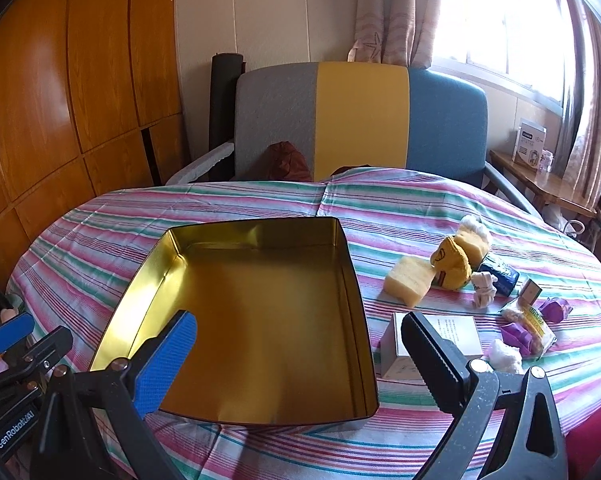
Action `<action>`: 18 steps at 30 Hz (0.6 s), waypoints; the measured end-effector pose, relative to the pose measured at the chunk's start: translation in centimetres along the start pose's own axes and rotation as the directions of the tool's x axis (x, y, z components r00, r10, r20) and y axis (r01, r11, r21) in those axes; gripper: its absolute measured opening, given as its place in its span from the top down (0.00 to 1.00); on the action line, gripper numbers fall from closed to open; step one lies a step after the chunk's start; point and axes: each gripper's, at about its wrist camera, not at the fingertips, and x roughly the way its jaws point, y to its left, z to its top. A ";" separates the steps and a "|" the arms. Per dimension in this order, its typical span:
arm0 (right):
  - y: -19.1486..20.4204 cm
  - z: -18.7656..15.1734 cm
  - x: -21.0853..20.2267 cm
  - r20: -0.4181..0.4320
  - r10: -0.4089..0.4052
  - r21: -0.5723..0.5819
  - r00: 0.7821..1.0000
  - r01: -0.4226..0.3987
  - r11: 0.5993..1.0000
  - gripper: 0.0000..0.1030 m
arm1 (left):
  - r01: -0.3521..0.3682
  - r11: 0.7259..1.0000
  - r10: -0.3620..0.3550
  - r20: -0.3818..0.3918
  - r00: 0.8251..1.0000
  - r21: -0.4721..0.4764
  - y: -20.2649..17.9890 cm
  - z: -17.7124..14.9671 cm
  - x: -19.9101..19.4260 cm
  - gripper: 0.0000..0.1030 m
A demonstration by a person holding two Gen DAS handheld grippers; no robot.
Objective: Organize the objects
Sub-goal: 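Move the left tool toward the white medicine box on the table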
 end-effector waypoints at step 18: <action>-0.5 0.1 0.1 0.000 0.004 0.011 1.000 -0.004 1.000 0.00 | 0.009 1.000 -0.009 -0.021 1.000 0.021 -0.8 -0.1 0.3 0.43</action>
